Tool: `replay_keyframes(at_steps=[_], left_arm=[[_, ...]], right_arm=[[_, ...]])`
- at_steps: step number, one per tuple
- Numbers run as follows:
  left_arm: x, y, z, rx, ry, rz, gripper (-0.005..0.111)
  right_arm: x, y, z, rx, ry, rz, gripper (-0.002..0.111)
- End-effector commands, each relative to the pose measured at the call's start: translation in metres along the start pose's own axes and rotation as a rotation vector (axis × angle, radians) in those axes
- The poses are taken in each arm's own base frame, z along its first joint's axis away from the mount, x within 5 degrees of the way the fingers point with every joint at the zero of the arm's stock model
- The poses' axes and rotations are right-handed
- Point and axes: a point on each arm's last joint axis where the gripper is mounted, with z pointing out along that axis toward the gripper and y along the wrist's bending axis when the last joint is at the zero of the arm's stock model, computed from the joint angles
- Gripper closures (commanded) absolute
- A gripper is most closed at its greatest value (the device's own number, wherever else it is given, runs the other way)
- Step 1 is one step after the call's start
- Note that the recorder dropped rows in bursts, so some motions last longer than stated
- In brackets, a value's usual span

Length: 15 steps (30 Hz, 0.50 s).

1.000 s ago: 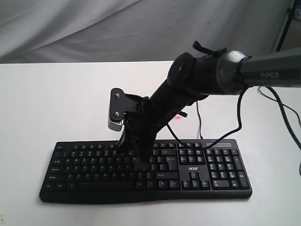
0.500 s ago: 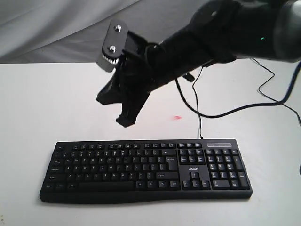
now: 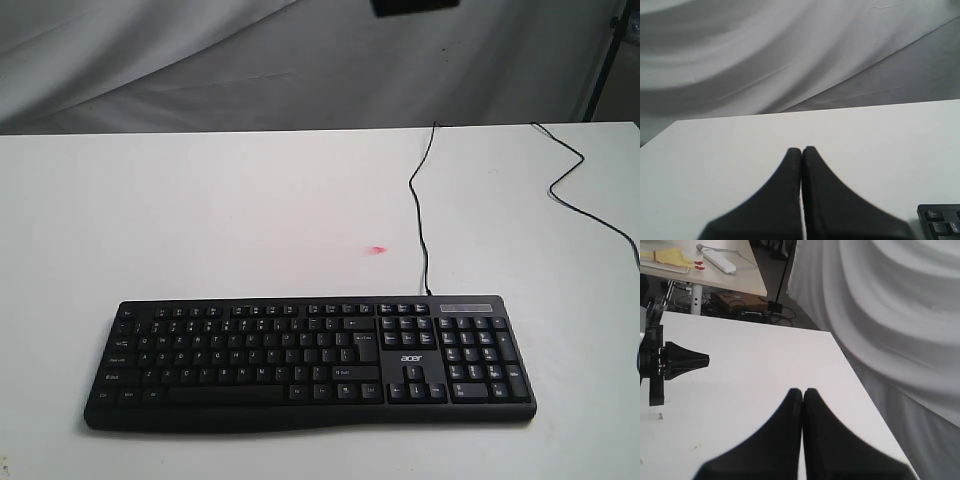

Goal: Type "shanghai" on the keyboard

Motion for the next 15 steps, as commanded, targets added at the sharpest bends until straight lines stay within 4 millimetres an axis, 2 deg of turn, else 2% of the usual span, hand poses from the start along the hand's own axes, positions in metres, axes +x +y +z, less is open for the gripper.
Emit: replay_keyframes(at_steps=[1, 4, 6, 11, 13, 15], left_arm=[[0.001, 0.0, 0.001, 0.004, 0.003, -0.003, 0.106], [0.001, 0.0, 0.001, 0.004, 0.003, -0.003, 0.106], [0.001, 0.0, 0.001, 0.004, 0.003, -0.003, 0.106], [0.001, 0.0, 0.001, 0.004, 0.003, -0.003, 0.106], [0.001, 0.0, 0.001, 0.004, 0.003, -0.003, 0.106], [0.001, 0.0, 0.001, 0.004, 0.003, -0.003, 0.106]], right_arm=[[-0.008, 0.005, -0.014, 0.011, -0.029, -0.012, 0.108], [-0.009, 0.004, -0.015, 0.029, -0.031, -0.021, 0.108], [-0.014, -0.006, -0.018, 0.154, -0.073, -0.031, 0.108], [-0.02, -0.017, -0.028, 0.318, -0.099, -0.087, 0.108], [-0.02, -0.017, -0.038, 0.359, -0.065, -0.092, 0.108], [-0.018, -0.022, -0.053, 0.436, -0.042, 0.02, 0.108]])
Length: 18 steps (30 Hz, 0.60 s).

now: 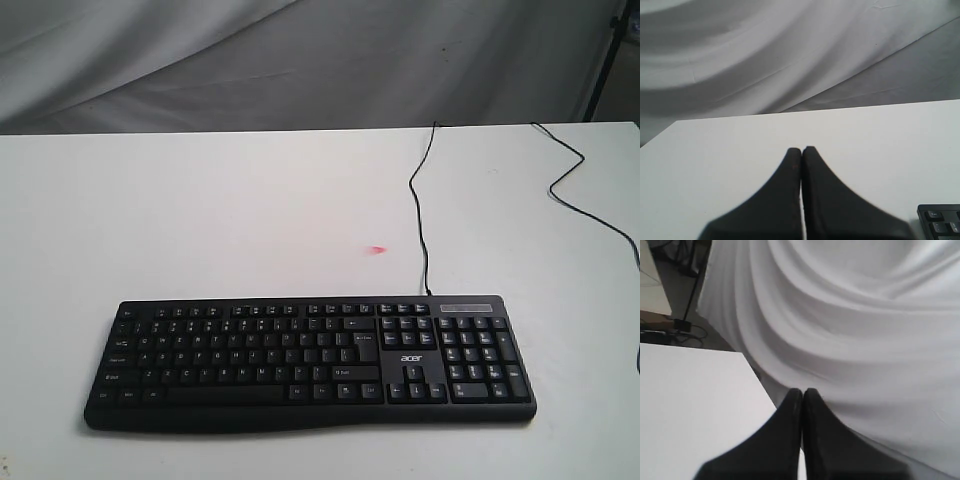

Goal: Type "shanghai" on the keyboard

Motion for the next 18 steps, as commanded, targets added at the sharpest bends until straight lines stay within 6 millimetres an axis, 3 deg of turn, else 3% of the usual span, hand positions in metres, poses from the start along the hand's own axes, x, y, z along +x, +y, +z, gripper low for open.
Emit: replay_keyframes(at_steps=[1, 7, 12, 18], left_arm=[[0.001, 0.0, 0.001, 0.004, 0.003, -0.003, 0.106], [0.001, 0.0, 0.001, 0.004, 0.003, -0.003, 0.106], [0.001, 0.0, 0.001, 0.004, 0.003, -0.003, 0.106], [0.001, 0.0, 0.001, 0.004, 0.003, -0.003, 0.106]], right_arm=[[0.003, -0.019, -0.026, 0.18, 0.082, 0.177, 0.108], [0.006, -0.034, -0.056, 0.384, 0.149, 0.315, 0.108], [0.003, -0.038, -0.074, 0.445, 0.159, 0.285, 0.108], [0.029, -0.028, -0.087, 0.506, 0.144, 0.259, 0.108]])
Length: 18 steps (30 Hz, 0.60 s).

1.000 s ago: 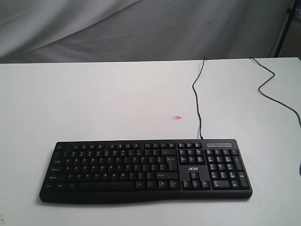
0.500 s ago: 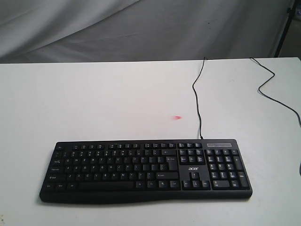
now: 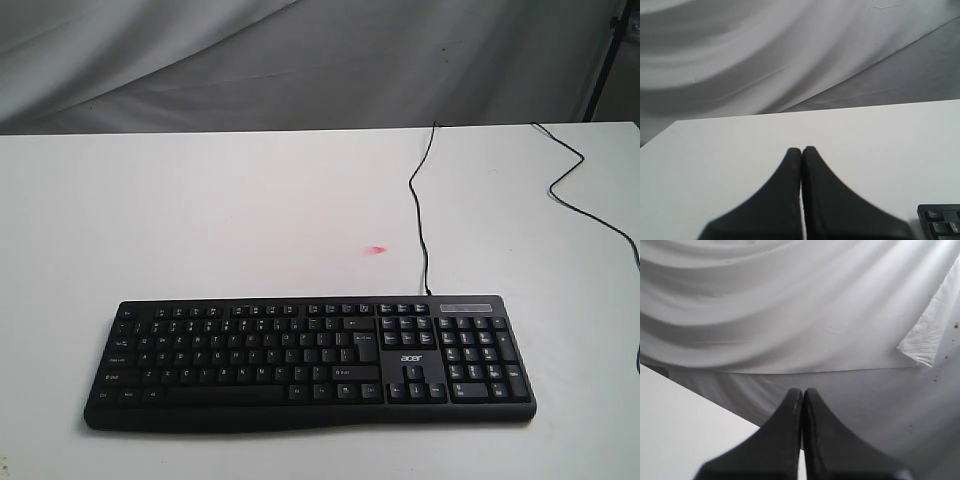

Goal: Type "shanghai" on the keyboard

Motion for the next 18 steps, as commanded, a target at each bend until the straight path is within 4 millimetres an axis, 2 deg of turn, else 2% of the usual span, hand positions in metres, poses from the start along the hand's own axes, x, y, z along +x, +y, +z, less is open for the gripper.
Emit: replay_keyframes(at_steps=[1, 8, 18], left_arm=[[0.001, 0.0, 0.001, 0.004, 0.003, -0.003, 0.106], [0.001, 0.0, 0.001, 0.004, 0.003, -0.003, 0.106], [0.001, 0.0, 0.001, 0.004, 0.003, -0.003, 0.106]], right_arm=[[0.029, -0.002, -0.007, 0.058, -0.048, -0.006, 0.108], [0.083, 0.0, -0.022, 0.122, -0.145, 0.066, 0.108], [0.141, -0.001, -0.059, 0.246, -0.152, 0.149, 0.108]])
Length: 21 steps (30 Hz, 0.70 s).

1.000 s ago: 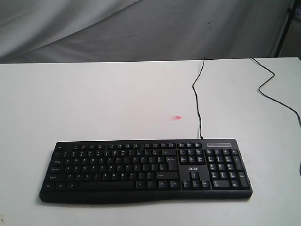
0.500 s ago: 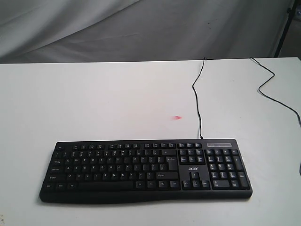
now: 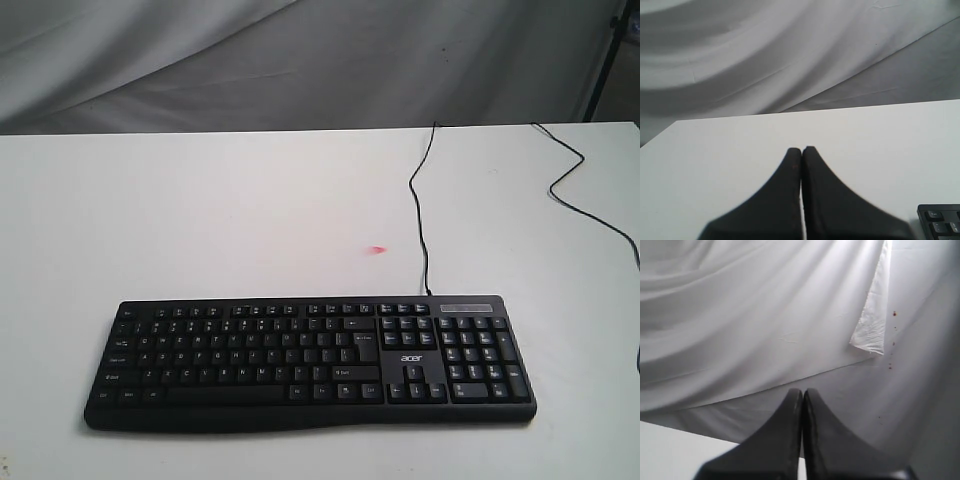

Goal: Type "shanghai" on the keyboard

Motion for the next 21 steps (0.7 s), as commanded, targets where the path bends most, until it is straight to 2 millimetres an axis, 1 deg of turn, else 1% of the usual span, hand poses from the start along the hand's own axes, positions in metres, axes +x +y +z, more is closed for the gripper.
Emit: replay_keyframes(at_steps=[1, 3, 7, 12, 21], left_arm=[[0.001, 0.0, 0.001, 0.004, 0.003, -0.003, 0.106], [0.001, 0.0, 0.001, 0.004, 0.003, -0.003, 0.106], [0.001, 0.0, 0.001, 0.004, 0.003, -0.003, 0.106], [0.001, 0.0, 0.001, 0.004, 0.003, -0.003, 0.106], [0.001, 0.0, 0.001, 0.004, 0.003, -0.003, 0.106]], right_arm=[[0.022, -0.006, -0.019, 0.065, -0.006, 0.028, 0.108], [0.03, -0.007, -0.025, 0.078, -0.003, 0.037, 0.108], [0.055, -0.006, -0.035, 0.085, 0.06, 0.039, 0.108], [0.086, -0.004, -0.049, 0.085, 0.106, -0.001, 0.108], [0.134, 0.0, -0.076, 0.085, 0.078, -0.006, 0.108]])
